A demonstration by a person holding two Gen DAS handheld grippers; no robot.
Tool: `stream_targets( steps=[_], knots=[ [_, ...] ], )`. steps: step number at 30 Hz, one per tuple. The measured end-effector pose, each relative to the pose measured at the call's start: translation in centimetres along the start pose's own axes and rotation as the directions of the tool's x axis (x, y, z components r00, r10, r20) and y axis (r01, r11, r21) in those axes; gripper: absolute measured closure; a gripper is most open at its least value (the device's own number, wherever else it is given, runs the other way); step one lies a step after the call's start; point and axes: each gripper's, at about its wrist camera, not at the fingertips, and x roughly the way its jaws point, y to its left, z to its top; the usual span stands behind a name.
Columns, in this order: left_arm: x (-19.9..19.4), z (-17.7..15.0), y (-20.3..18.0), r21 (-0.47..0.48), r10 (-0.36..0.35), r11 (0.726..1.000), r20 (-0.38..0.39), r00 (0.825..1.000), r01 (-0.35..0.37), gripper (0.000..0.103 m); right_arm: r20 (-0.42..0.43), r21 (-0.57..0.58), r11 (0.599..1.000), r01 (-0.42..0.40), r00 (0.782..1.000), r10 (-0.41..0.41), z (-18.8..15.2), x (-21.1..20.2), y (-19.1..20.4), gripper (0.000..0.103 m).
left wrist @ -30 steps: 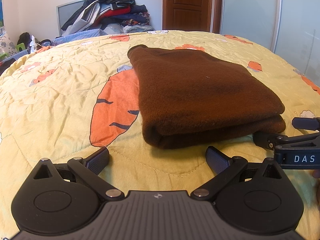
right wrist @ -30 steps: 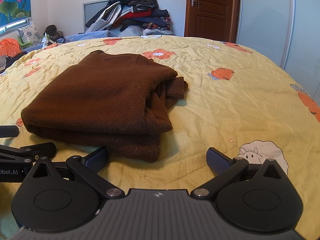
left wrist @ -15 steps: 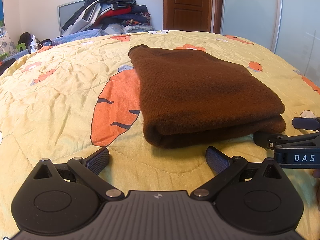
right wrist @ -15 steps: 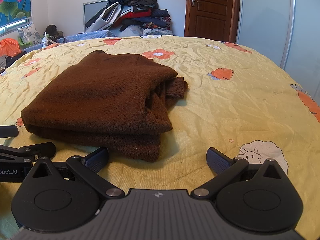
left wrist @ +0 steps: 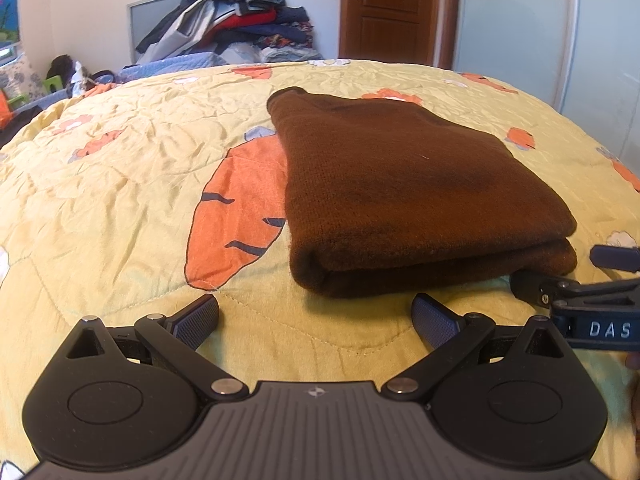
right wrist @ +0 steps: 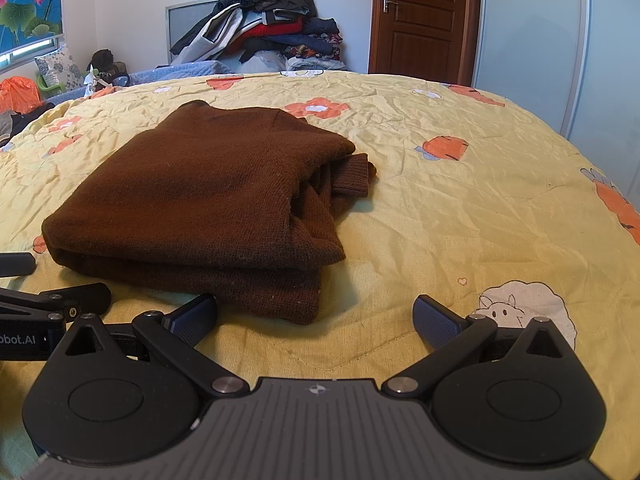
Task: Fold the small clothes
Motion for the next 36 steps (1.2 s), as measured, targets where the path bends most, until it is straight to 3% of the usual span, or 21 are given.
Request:
stream_targets(
  steps=[36],
  knots=[
    [-0.09, -0.27, -0.3, -0.013, 0.025, 1.0, 0.009, 1.0, -0.025, 0.0, 0.0, 0.0, 1.0, -0.001, 1.0, 0.001, -0.03, 0.01, -0.01, 0.0]
  ],
)
